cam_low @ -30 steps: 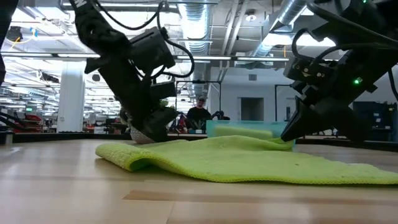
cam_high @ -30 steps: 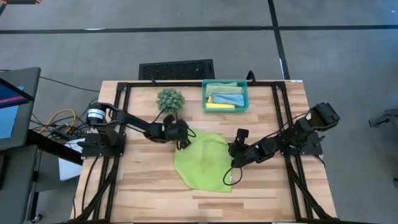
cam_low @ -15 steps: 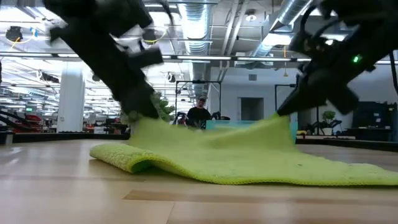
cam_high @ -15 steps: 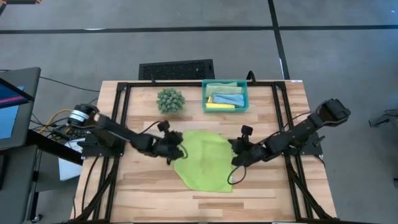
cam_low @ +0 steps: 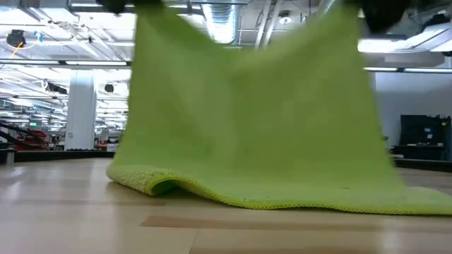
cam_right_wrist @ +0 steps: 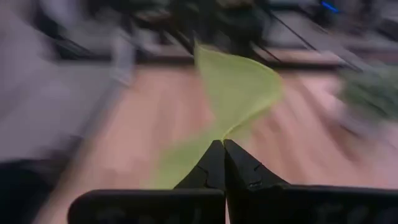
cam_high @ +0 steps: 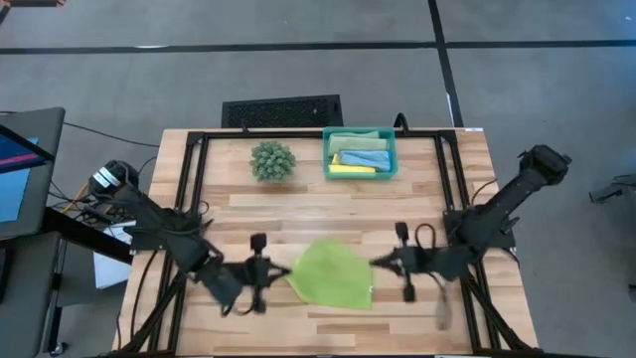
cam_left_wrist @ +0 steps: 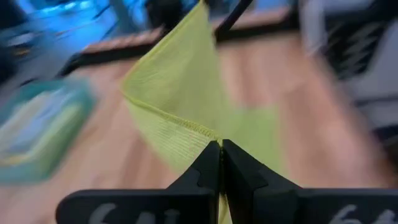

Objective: Roll microfiber towels into tight, uniform cylinder then place into a basket
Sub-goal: Roll the green microfiber cloth

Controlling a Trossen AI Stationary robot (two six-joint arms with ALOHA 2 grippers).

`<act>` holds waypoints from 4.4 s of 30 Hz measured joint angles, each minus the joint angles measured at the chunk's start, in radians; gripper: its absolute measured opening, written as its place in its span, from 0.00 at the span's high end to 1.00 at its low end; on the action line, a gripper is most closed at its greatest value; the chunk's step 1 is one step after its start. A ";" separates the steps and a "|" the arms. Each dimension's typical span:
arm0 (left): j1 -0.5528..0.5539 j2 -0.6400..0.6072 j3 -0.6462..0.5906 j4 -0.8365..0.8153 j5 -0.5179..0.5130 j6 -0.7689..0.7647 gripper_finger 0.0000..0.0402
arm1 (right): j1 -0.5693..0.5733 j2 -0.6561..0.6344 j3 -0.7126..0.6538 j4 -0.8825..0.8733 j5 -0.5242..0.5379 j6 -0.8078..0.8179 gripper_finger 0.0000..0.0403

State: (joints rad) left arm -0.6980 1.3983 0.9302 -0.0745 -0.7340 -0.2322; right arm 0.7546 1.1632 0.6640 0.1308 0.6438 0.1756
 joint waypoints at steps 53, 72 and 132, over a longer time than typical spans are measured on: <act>0.102 0.336 0.030 -0.144 0.074 0.033 1.00 | -0.090 0.269 0.031 -0.534 -0.026 0.085 0.97; 0.064 0.338 0.030 -0.056 0.199 -0.016 1.00 | -0.030 0.361 0.040 -0.477 -0.276 0.166 0.97; 0.076 0.355 0.047 -0.003 0.308 -0.002 0.73 | -0.011 0.361 0.040 -0.437 -0.304 0.156 0.96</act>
State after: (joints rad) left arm -0.6220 1.7528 0.9771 -0.0776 -0.4258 -0.2347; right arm 0.7437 1.5238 0.7044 -0.3061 0.3397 0.3321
